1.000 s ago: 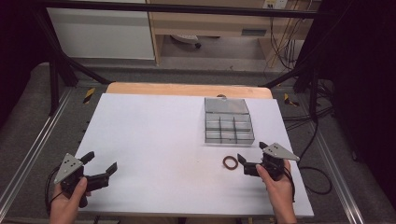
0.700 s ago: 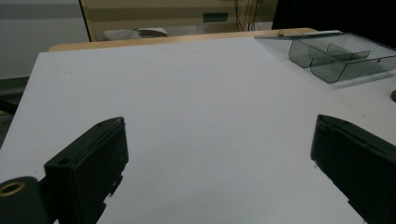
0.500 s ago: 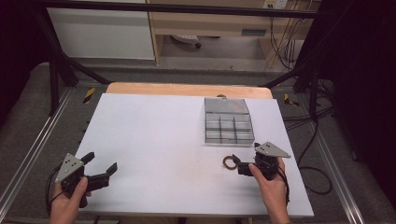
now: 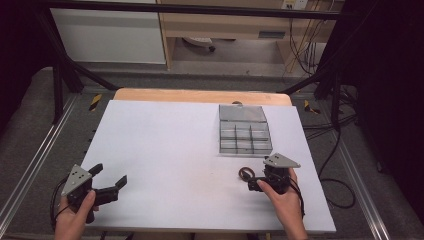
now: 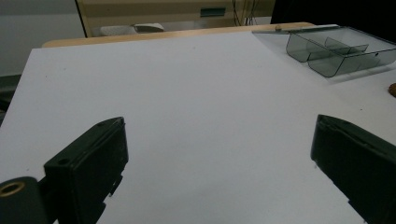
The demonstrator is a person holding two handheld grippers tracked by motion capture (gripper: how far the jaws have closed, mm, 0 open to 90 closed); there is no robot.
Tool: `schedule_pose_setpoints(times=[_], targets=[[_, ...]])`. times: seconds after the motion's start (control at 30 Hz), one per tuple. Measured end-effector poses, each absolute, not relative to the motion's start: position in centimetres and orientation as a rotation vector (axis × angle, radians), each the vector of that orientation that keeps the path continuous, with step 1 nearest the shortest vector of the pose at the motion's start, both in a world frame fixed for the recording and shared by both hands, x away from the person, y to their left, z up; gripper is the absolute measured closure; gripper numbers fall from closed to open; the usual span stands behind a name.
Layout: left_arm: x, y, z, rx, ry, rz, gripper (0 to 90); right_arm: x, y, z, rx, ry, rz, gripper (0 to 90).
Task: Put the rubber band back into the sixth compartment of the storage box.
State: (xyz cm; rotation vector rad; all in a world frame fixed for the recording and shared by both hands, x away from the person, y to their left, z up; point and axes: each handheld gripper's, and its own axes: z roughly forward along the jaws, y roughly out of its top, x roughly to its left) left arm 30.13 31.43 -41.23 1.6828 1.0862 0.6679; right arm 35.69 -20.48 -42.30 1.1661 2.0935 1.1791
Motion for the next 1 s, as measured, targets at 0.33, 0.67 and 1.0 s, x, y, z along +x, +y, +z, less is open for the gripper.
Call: schedule_pose_setpoints(times=[0.33, 0.67, 1.0], targets=[[30.2, 31.2, -41.3, 1.698, 1.078, 0.664, 3.9, 35.9, -19.2, -43.4, 1.153, 2.236, 1.105, 5.2], [30.3, 31.2, -41.4, 1.704, 1.080, 0.662, 3.9, 36.6, -18.3, -43.6, 1.123, 2.279, 1.089, 12.6], [30.2, 31.1, -41.4, 1.702, 1.079, 0.662, 3.9, 37.1, -17.7, -44.0, 1.118, 2.280, 1.097, 28.2]])
